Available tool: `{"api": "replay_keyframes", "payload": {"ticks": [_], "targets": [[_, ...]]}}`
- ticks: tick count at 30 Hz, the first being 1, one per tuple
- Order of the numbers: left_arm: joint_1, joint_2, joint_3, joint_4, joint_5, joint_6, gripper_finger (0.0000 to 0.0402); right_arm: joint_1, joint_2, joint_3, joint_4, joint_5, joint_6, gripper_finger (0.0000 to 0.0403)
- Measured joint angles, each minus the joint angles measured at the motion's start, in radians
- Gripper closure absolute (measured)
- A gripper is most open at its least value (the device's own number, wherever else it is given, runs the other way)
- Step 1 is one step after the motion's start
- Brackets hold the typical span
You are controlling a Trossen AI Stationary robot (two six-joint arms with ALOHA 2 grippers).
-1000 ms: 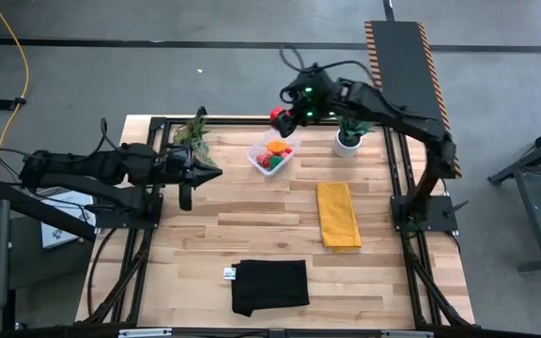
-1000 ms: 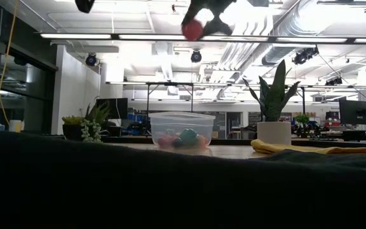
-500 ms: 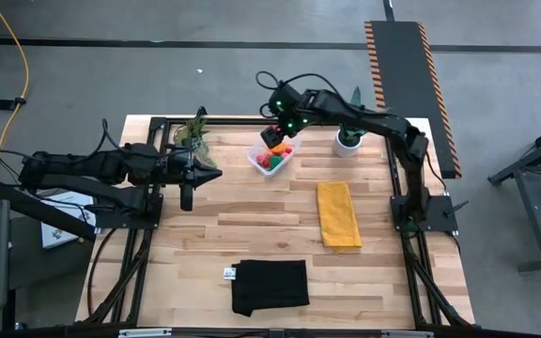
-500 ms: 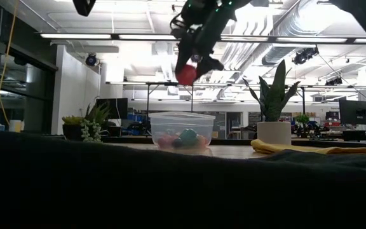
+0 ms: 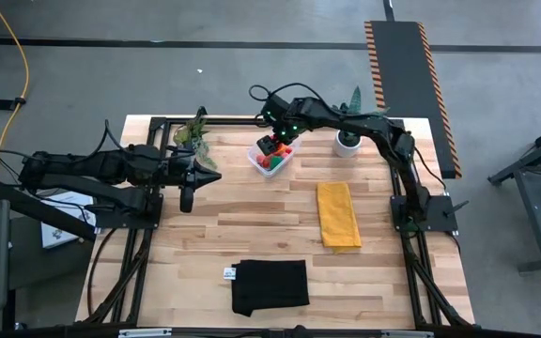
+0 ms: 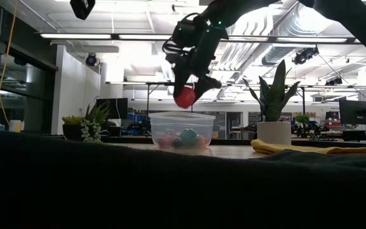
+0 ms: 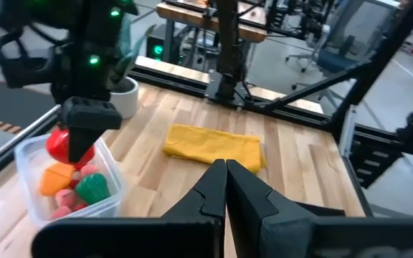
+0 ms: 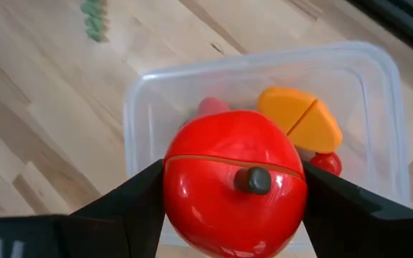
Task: Pick and placing Produce into tupperware
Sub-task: Put the red apple into the transparent bin, then return to Home Position
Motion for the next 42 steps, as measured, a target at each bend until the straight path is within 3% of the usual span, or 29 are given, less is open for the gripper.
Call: {"api": "replay_keyframes", "payload": {"ticks": [14,23,30,35,40,42], "targets": [[0.000,-0.018,0.000,-0.001,0.042,0.017,0.0401,-0.005,0.048,0.000,0.007,-0.024,0.000,0.0150],[0.000,-0.115,0.000,-0.080,0.028,0.019,0.0401,-0.011,0.048,0.000,0.039,-0.047,0.030,0.0081],[0.000,-0.175,-0.008,-0.114,0.027,0.019,0.0401,-0.011,0.045,0.007,0.023,-0.082,0.042,0.0069],[0.000,-0.262,-0.099,-0.111,0.023,-0.003,0.0401,0.001,0.034,0.134,-0.036,-0.126,0.050,0.0069],[0.000,-0.375,-0.206,-0.059,-0.002,-0.080,0.0401,0.003,0.034,0.410,-0.149,-0.126,0.053,0.0070],[0.000,-0.409,-0.229,-0.037,-0.001,-0.105,0.0401,0.006,-0.055,0.349,-0.085,-0.124,0.068,0.0078]]}}
